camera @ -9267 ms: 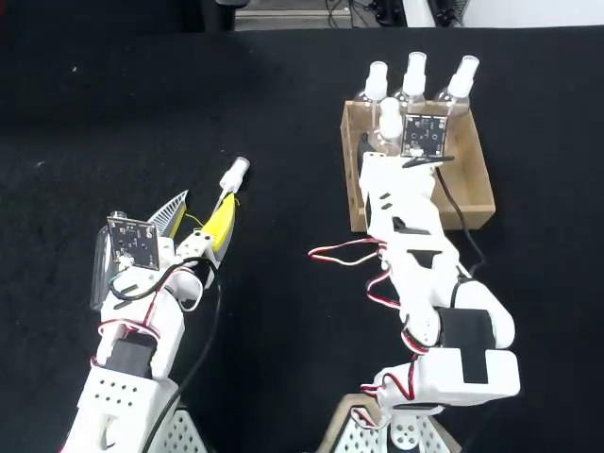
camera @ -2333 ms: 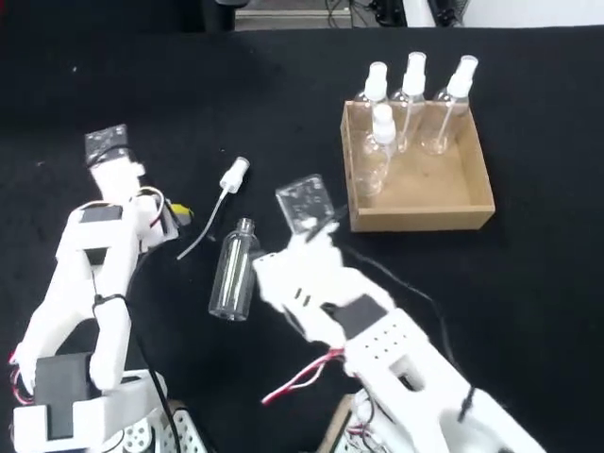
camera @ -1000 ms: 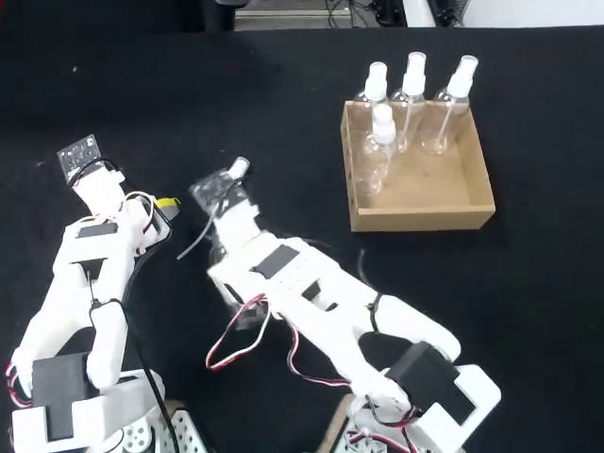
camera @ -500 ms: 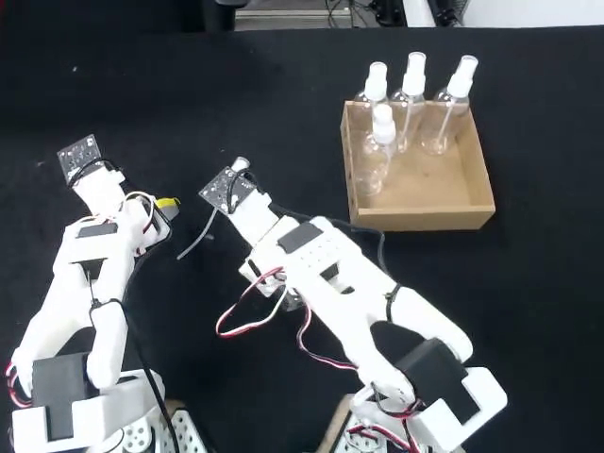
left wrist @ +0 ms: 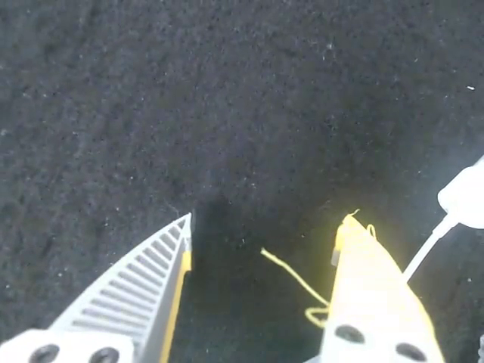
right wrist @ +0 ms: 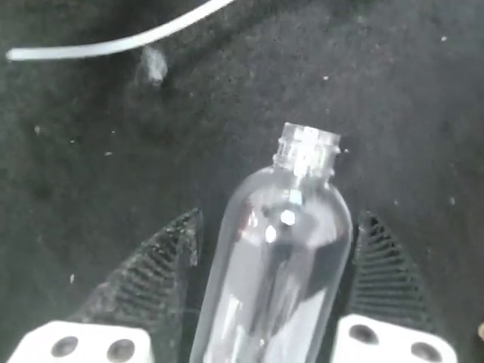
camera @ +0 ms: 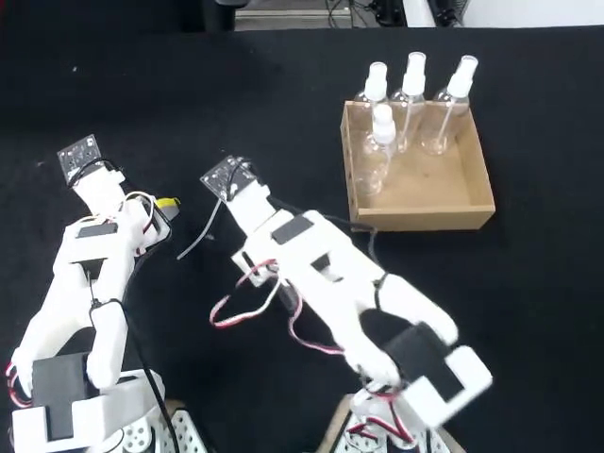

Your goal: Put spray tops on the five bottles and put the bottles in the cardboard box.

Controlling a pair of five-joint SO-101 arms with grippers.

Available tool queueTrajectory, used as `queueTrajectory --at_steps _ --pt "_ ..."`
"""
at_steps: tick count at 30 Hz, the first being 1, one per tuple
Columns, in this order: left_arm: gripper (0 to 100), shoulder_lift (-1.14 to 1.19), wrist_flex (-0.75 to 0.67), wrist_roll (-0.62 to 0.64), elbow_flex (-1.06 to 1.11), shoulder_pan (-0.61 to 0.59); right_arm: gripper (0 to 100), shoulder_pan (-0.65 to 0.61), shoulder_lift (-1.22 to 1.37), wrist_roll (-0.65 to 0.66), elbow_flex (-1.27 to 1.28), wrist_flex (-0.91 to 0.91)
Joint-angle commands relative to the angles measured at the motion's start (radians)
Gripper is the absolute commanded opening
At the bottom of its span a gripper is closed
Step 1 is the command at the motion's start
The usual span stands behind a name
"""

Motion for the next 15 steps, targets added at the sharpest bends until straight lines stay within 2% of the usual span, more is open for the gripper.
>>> queueTrajectory --at_steps 1,7,8,11,13,15 --pt "29 -0.031 -0.014 0.009 0.004 -0.010 27.0 0.017 0.053 -0.003 -0.127 0.046" --pt "29 -0.041 -0.018 0.009 0.016 -0.010 25.1 0.020 0.079 0.035 -0.166 0.129" --pt "29 -0.041 -0.018 0.008 0.016 -0.010 21.2 0.018 0.079 0.069 -0.166 0.143" --pt "29 -0.041 -0.015 0.008 0.016 -0.010 0.2 0.026 0.077 0.135 -0.166 0.157" --pt "29 -0.041 -0.015 0.008 0.016 -0.010 4.1 0.034 0.073 0.137 -0.166 0.161" --pt "29 -0.041 -0.017 0.008 0.016 -0.010 0.7 0.034 0.050 0.140 -0.165 0.157"
